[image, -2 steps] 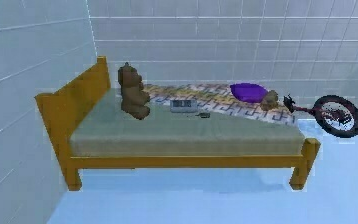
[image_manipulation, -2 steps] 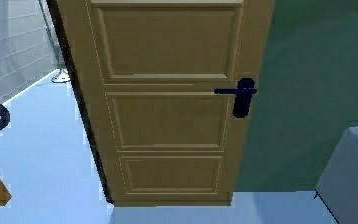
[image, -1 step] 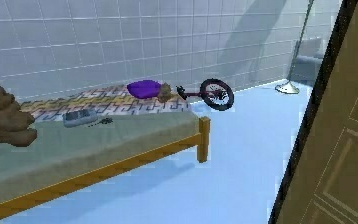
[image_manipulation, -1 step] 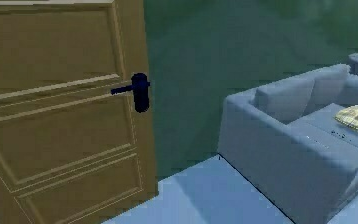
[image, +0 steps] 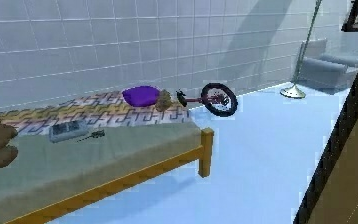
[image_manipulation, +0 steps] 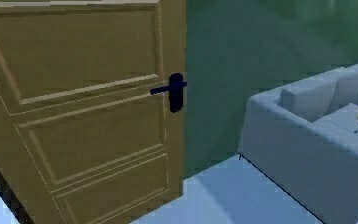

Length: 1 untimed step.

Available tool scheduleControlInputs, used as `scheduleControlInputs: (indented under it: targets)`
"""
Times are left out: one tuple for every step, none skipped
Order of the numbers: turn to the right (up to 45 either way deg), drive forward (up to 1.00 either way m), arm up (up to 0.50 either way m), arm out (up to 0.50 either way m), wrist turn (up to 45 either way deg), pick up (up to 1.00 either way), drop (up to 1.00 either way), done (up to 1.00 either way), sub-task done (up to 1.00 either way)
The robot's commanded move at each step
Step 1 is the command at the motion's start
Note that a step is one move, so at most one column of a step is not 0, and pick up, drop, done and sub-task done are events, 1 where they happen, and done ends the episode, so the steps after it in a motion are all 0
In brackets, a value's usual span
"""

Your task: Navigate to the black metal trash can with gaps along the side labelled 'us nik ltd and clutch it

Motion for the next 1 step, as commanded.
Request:
scheduleControlInputs:
  targets:
    - [6.0, 0.0, 0.0, 0.0, 0.0, 0.0, 0.0, 0.0, 0.0]
